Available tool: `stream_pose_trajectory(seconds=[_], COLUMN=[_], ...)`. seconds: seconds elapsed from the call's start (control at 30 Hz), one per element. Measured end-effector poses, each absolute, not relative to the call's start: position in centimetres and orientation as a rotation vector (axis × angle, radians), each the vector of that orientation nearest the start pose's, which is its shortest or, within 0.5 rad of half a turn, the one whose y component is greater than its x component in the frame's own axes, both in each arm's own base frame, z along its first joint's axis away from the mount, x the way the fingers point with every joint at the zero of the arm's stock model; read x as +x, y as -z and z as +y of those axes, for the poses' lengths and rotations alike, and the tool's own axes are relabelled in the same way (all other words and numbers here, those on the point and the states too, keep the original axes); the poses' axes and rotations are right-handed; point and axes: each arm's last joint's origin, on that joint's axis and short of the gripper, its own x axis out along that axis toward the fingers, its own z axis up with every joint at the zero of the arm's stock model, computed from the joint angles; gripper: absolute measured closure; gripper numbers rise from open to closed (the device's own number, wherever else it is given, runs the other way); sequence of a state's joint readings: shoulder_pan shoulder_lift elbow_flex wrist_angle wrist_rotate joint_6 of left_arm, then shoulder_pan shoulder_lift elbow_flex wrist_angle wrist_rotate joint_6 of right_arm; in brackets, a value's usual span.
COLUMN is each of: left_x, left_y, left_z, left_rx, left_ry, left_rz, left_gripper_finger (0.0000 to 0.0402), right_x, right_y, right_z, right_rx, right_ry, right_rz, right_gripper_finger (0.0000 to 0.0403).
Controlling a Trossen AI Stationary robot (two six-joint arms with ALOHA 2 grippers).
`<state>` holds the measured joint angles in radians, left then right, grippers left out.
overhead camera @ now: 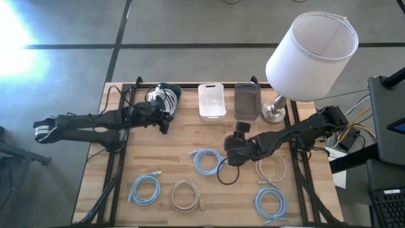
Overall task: Sort HDMI cables
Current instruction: Put the top blue HDMI cable into the white bin
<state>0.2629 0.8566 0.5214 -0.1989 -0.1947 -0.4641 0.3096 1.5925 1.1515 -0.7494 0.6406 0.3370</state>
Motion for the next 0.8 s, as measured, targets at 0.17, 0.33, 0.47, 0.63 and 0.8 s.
stream_pose_trajectory(seconds=[0.17, 0.33, 0.47, 0.63, 0.8], left_x=[18.2, 19.1, 19.8, 20.7, 21.7], left_y=[-21.7, -21.2, -21.0, -21.1, -21.2], left_z=[4.8, 4.1, 3.4, 2.3, 1.2], left_rx=[-0.47, -0.475, -0.471, -0.458, -0.453], left_ry=[-0.494, -0.407, -0.352, -0.284, -0.217], left_rz=[0.361, 0.306, 0.302, 0.272, 0.227], left_gripper_finger=[0.0239, 0.0239, 0.0239, 0.0239, 0.0239], right_x=[29.7, 29.7, 29.7, 29.8, 29.8], right_y=[-23.2, -23.2, -23.2, -23.2, -23.2], right_z=[7.7, 7.7, 7.7, 7.8, 7.8], right_rx=[-0.235, -0.234, -0.233, -0.23, -0.23], right_ry=[0.446, 0.445, 0.443, 0.443, 0.443], right_rz=[0.995, 0.995, 0.995, 0.992, 0.99], right_gripper_finger=[0.0268, 0.0274, 0.0276, 0.0272, 0.0273])
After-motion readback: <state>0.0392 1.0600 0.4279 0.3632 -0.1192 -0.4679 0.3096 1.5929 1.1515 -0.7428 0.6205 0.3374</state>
